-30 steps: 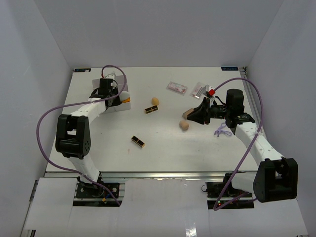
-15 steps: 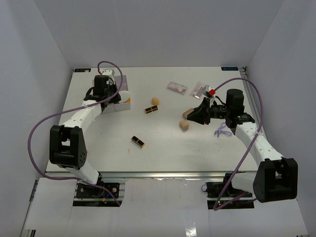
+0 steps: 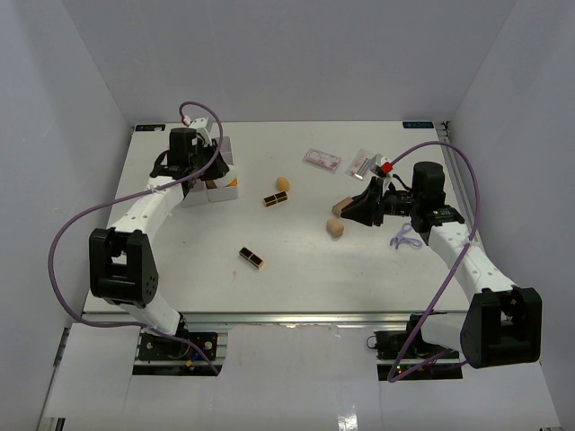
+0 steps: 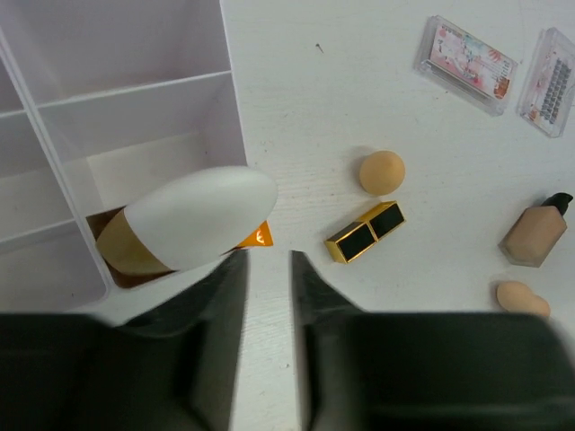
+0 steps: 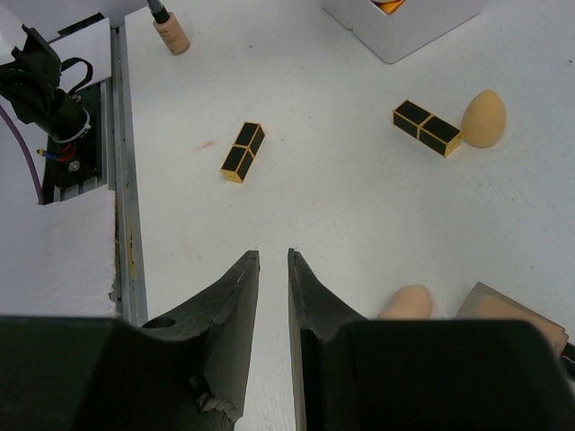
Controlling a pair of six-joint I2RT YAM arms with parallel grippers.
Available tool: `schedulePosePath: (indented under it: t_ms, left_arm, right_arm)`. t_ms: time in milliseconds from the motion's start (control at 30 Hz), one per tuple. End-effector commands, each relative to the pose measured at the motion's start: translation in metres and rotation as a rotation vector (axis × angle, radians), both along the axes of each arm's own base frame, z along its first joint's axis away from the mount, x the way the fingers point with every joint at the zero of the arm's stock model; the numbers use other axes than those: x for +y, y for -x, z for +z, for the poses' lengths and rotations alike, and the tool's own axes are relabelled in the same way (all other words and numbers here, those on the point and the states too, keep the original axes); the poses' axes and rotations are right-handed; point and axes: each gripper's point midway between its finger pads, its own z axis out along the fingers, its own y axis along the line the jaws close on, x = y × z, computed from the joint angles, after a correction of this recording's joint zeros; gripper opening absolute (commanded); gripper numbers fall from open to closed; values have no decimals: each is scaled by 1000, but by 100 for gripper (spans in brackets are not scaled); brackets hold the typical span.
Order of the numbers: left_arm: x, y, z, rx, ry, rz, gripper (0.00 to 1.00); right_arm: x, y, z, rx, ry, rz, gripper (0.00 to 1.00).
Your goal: Organize the makeup
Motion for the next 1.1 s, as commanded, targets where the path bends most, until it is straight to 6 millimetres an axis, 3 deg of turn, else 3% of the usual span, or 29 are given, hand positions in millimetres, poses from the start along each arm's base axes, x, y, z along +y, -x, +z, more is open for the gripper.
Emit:
schedulePosePath:
  t_ms: [0, 133, 233, 567, 733, 767, 800, 833, 933, 1067]
  left_arm:
    - [-6, -15, 13, -24, 6, -48, 45]
    - [-10, -23, 18, -45, -28, -114, 66]
    - [-14, -24, 23, -85, -84, -215, 74]
    - [-12, -8, 17, -49, -65, -185, 75]
    - [-9, 20, 32, -68, -10, -137, 69]
    - [-10, 29, 49, -104, 9, -134, 69]
    - [-11, 40, 46, -88, 39, -122, 69]
    - [-11, 54, 46, -79, 74, -103, 72]
    - [-4, 83, 44, -49, 147, -7, 93]
    - [-2, 130, 34, 65, 305, 129, 98]
  right_arm:
    - [-2, -2, 6, -43, -16, 14, 26]
    - [-2, -3, 5, -40, -16, 14, 26]
    - [-3, -3, 5, -38, -18, 15, 26]
    - [-3, -5, 1, -28, -14, 11, 26]
    - [-3, -6, -1, -22, -11, 6, 26]
    - [-4, -6, -1, -23, -9, 2, 26]
    - [-4, -8, -2, -26, -5, -3, 27]
    - [-4, -8, -2, -26, -4, -7, 27]
    - [-5, -10, -2, -33, 6, -19, 28]
    - [-7, -13, -1, -40, 14, -36, 30]
